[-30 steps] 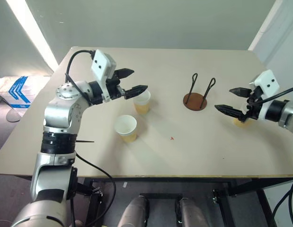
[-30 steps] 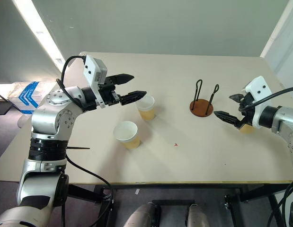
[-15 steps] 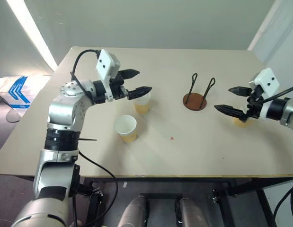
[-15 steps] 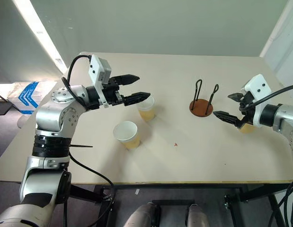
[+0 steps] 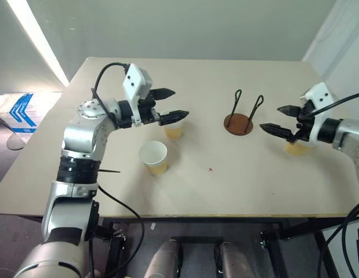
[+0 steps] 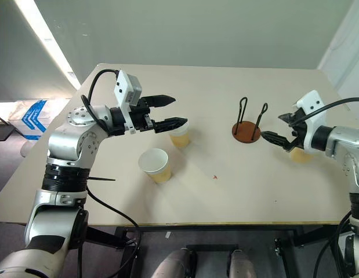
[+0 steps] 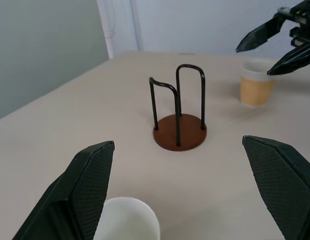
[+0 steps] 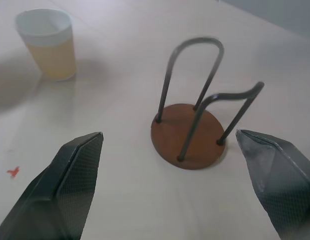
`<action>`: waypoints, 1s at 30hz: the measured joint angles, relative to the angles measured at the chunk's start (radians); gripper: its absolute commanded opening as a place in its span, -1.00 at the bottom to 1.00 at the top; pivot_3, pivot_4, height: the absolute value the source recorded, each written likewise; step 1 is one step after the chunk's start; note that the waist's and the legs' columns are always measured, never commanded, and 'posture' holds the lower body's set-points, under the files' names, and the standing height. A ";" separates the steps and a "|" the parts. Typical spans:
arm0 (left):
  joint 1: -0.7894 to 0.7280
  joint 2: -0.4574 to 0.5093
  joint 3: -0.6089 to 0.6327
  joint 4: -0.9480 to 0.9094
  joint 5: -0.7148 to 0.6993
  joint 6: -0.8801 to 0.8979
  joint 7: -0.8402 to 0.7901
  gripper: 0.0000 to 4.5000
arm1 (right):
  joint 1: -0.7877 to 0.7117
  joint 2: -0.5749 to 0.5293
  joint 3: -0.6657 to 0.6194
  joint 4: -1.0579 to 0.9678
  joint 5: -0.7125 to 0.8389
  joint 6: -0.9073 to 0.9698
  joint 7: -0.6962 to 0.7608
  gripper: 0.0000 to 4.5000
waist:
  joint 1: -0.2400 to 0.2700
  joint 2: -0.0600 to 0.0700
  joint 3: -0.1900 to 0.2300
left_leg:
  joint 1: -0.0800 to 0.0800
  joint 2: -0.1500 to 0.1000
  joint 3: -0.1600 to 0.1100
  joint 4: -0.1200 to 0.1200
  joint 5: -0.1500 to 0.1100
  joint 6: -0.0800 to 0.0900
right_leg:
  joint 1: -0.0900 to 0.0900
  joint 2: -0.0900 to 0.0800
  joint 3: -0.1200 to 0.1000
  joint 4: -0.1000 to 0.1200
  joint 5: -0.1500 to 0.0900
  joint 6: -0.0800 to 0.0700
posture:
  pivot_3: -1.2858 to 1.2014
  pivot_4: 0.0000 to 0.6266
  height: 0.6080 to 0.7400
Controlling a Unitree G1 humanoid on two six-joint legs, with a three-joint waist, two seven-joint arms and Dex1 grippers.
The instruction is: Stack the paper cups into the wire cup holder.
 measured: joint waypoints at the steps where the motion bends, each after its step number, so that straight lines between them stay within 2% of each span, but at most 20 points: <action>1: -0.001 -0.001 -0.001 0.000 0.000 0.000 0.000 1.00 | -0.011 0.014 0.004 0.012 -0.002 0.001 -0.006 1.00 | 0.000 0.000 0.000 | 0.000 0.000 0.000 0.000 0.000 0.000 | 0.000 0.000 0.000 0.000 0.000 0.000 | 0.03 -0.52 1.00; 8: -0.002 -0.001 -0.002 0.000 0.000 0.000 0.000 1.00 | -0.123 0.091 0.048 0.128 -0.041 0.030 -0.057 1.00 | 0.000 0.000 0.000 | 0.000 0.000 0.000 0.000 0.000 0.000 | 0.000 0.000 0.000 0.000 0.000 -0.001 | 0.03 -0.52 1.00; 18: -0.006 0.001 -0.002 0.000 0.000 0.003 0.004 1.00 | -0.211 0.149 0.143 0.320 -0.149 -0.011 -0.070 1.00 | 0.003 0.000 0.000 | -0.001 0.000 0.000 0.000 -0.001 -0.001 | -0.002 0.000 -0.001 0.000 0.001 -0.003 | 0.03 -0.52 1.00; 29: -0.006 0.002 -0.002 -0.002 0.000 0.006 0.018 1.00 | -0.267 0.207 0.151 0.426 -0.197 -0.058 -0.072 1.00 | 0.004 0.000 0.000 | -0.002 0.000 0.000 0.000 -0.001 -0.002 | -0.003 0.000 -0.001 0.002 0.001 -0.004 | 0.03 -0.52 1.00; 30: -0.006 0.002 -0.002 -0.002 -0.001 0.006 0.019 1.00 | -0.269 0.209 0.151 0.427 -0.199 -0.058 -0.072 0.92 | 0.004 0.000 0.000 | -0.002 0.000 0.000 0.000 -0.001 -0.002 | -0.003 0.000 -0.001 0.002 0.001 -0.004 | 0.03 -0.52 1.00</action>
